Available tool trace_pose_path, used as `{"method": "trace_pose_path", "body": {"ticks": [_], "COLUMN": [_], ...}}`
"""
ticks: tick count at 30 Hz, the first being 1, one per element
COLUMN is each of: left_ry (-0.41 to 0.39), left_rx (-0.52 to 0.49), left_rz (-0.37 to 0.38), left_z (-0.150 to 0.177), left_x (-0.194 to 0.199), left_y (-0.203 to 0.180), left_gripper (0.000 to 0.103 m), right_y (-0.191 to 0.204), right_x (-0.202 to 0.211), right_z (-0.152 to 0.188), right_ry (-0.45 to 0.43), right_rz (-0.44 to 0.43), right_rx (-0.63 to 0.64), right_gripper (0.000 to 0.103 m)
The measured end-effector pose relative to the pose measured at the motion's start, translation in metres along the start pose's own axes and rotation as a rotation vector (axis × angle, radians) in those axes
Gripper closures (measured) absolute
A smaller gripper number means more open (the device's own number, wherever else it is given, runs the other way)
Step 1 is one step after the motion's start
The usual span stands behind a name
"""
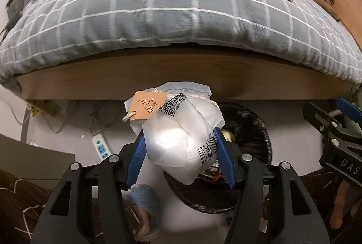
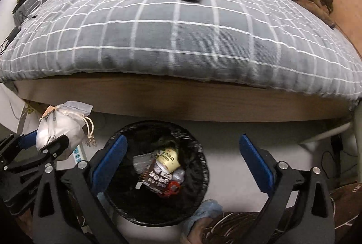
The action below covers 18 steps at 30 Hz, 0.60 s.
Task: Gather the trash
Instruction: 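Open the right tool to drop the yogurt cup while the left tool releases the mesh bag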
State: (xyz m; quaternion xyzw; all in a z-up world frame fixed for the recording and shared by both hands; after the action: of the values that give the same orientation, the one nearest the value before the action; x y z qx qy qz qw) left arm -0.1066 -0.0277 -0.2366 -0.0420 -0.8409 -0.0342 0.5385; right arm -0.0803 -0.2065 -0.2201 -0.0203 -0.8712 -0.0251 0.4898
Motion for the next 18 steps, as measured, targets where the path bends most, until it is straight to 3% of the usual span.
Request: {"method": "trace_pose_path", "body": {"ticks": [14,16,18], "left_ry": [-0.008,-0.014,-0.038], "left_rx": [-0.097,-0.103,-0.108], "left_rz": [0.068,0.061,0.028], "left_z": [-0.019,-0.019,-0.021], "left_x": [-0.004,-0.003,-0.001], "left_y": [-0.073,-0.074,-0.071], "left_gripper": [0.045,0.041,0.030], "right_y": [-0.077,-0.077,-0.073], "right_x": [0.010,0.009,0.010], "right_z": [-0.003,-0.004,-0.006], "right_ry": [-0.029,-0.024,-0.025], "right_rz": [0.062,0.058,0.052], "right_rx": [-0.134,-0.137,-0.131], "right_gripper": [0.008,0.008,0.008]}}
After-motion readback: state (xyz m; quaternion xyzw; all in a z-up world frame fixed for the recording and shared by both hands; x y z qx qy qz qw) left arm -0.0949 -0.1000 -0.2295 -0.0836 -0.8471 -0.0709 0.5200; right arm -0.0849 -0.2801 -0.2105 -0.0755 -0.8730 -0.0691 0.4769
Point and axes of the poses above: each gripper's, at about its wrist camera, not at the fingertips, and x roughly against the way its jaws point, y to its left, z to its underside, the point moved 6 cm from there along -x, roughly the way its jaws point, and after that the axes turned 6 degrees about -x, right-handed, at the moved point
